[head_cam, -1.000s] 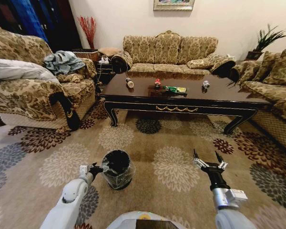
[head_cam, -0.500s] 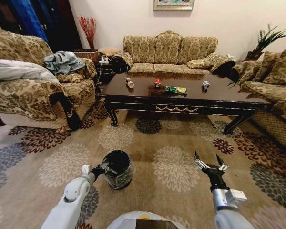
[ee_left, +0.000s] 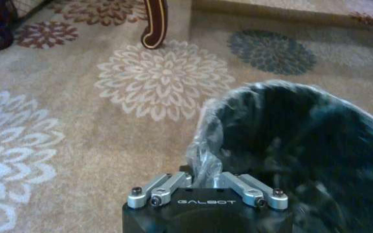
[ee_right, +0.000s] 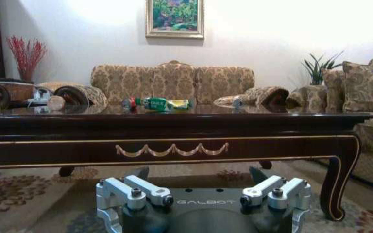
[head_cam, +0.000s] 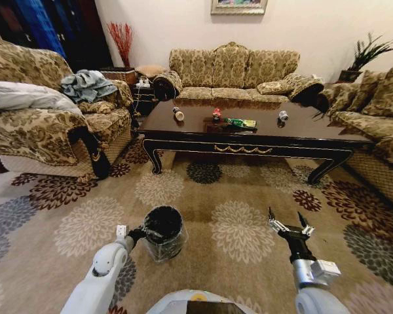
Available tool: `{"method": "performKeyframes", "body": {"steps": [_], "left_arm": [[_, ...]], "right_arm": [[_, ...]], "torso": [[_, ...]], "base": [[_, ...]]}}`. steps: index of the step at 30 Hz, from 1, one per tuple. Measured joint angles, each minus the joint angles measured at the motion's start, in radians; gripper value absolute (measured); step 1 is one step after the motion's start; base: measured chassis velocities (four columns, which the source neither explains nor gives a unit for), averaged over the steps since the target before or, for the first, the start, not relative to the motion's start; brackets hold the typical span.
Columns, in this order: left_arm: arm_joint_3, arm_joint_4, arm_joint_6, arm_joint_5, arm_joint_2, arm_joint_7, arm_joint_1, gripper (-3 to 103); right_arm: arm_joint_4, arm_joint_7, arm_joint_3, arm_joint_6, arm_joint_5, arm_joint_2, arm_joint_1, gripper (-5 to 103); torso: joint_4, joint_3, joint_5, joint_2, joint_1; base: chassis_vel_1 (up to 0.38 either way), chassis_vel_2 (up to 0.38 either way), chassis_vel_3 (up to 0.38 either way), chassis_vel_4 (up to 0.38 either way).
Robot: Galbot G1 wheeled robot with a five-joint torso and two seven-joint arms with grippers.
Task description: Move to the front of the table and place the trash on the table into the trash bin.
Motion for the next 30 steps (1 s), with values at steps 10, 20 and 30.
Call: {"method": "performKeyframes", "body": {"steps": [10, 20, 30], "left_arm": [[-0.039, -0.193, -0.002, -0.035, -0.003, -0.066, 0.052, 4], [-0.063, -0.417, 0.054, -0.06, 0.011, -0.136, 0.092, 4], [-0.088, -0.555, 0.072, -0.079, 0.027, -0.194, 0.105, 4]], "right_arm": [[0.002, 0.0, 0.004, 0.002, 0.012, 0.003, 0.008, 100], [0.013, 0.0, 0.017, 0.011, 0.027, 0.006, 0.011, 100], [0.051, 0.001, 0.021, -0.009, 0.049, -0.005, 0.029, 100]], "torso": [[0.0001, 0.029, 0.0002, 0.041, 0.011], [0.0001, 0.06, 0.0003, 0.084, 0.023], [0.0001, 0.086, 0.0003, 0.123, 0.036]], "base": [[0.0, 0.0, 0.0, 0.0], [0.0, 0.0, 0.0, 0.0], [0.0, 0.0, 0.0, 0.0]]}}
